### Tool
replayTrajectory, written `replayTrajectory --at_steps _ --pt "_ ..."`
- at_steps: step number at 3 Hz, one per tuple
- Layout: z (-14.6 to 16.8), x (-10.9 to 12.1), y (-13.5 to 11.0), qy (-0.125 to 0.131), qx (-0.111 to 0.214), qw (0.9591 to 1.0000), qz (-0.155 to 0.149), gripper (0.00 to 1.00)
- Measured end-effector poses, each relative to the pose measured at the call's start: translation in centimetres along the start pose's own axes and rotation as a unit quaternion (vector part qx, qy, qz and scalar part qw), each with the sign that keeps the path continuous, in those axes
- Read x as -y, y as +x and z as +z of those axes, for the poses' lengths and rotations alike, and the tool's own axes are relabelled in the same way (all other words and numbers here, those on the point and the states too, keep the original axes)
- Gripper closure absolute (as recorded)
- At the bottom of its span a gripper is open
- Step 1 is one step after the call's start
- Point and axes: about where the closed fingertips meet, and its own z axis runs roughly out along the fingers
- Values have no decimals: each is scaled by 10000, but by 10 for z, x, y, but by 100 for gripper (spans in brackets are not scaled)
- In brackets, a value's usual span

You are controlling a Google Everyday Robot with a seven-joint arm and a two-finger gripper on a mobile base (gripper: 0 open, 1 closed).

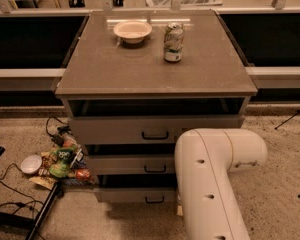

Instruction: Open bottom drawer

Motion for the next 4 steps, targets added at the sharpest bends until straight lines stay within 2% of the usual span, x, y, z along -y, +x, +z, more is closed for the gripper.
replayTrajectory --at_steps 1,3,4 --pt "0 0 0 0 0 10000 0 0" --pt "6 -6 -2 -96 -16 9999 39 0" --pt "14 -13 -4 -375 -183 9988 240 18"
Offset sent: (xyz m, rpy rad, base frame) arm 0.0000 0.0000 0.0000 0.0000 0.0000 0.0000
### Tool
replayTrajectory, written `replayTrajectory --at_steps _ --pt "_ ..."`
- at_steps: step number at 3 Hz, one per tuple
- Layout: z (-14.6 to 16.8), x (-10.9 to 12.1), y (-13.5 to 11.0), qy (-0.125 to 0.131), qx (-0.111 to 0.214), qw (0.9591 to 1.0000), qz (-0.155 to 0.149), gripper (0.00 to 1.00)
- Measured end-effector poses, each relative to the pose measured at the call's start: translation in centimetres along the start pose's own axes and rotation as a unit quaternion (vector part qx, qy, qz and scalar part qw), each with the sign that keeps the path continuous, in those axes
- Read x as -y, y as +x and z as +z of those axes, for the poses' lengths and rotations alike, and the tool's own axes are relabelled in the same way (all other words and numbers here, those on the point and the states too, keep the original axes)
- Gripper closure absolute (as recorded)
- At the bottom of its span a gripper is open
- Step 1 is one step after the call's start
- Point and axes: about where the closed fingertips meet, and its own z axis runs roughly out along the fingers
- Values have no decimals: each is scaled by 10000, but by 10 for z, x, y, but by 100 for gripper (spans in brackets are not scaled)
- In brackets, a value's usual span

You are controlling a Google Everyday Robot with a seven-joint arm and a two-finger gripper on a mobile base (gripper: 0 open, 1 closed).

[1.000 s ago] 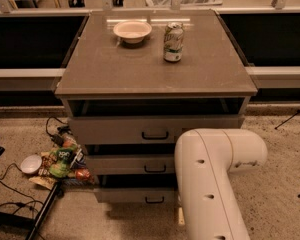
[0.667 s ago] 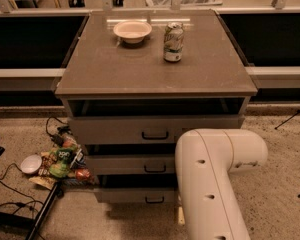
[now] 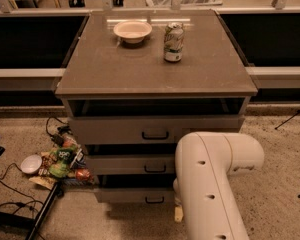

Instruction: Open bottom drawer

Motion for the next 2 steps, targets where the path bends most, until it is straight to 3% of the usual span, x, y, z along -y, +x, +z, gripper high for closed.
replayTrajectory --at_steps 1,2 --pt "-2 -8 5 -315 -332 9986 269 41" --pt "-19 -7 3 -313 -559 9973 371 65"
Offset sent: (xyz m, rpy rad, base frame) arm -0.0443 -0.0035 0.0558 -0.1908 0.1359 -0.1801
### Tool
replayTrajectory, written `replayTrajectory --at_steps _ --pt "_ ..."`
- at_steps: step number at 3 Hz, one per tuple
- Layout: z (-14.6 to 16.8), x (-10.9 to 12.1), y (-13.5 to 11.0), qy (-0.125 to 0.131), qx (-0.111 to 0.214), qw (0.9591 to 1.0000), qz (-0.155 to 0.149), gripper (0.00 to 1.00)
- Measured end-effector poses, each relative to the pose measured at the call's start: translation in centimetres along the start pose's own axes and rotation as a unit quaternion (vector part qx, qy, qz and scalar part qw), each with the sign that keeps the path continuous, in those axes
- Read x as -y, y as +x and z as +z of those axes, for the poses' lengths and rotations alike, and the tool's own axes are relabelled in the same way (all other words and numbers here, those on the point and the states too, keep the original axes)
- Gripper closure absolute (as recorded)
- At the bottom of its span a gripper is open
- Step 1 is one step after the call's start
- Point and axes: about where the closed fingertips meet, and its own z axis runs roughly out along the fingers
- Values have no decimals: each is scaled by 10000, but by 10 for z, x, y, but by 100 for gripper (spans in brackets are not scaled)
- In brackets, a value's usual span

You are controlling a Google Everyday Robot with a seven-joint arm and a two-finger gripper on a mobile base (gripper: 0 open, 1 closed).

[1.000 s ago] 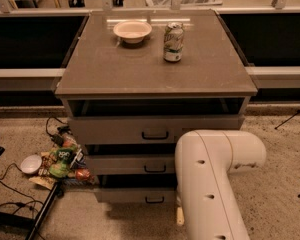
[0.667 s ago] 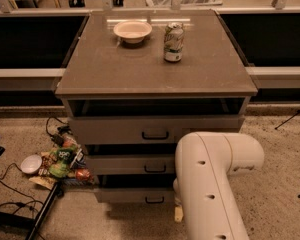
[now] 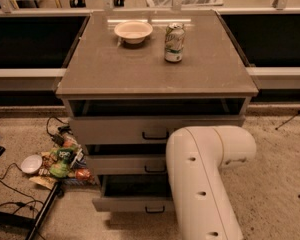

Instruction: Open bottom drawer

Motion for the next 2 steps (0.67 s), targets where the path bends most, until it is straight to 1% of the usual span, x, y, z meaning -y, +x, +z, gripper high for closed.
replayTrajectory --at_steps 1,2 --pt "0 0 0 0 0 10000 0 88" --pt "1 -1 1 -14 -6 10000 0 86"
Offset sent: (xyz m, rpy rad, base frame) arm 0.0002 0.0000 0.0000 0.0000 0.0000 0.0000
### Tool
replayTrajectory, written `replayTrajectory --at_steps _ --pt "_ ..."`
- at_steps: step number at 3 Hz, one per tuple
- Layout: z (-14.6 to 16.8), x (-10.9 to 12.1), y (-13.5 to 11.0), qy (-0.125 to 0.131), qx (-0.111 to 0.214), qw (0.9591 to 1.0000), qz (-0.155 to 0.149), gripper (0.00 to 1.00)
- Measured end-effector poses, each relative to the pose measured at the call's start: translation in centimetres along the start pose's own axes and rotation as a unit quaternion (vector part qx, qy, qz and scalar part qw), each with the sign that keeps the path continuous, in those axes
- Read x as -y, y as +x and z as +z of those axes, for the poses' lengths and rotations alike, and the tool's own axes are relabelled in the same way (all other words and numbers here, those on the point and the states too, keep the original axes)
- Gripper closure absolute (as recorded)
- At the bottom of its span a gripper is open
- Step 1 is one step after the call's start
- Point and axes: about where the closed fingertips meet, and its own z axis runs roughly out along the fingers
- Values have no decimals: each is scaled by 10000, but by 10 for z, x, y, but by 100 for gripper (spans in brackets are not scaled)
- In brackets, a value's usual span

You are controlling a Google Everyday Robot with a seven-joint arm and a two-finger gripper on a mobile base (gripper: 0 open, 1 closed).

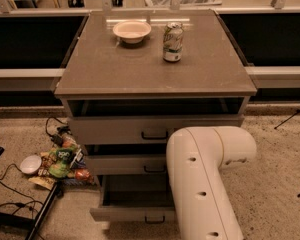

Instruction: Open bottom drawer

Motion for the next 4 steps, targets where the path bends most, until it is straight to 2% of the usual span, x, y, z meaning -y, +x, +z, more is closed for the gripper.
replayTrajectory --at_steps 3,4 --pt "2 -2 1 -21 -9 10000 2 16" --pt "3 -4 2 -34 -14 10000 3 0"
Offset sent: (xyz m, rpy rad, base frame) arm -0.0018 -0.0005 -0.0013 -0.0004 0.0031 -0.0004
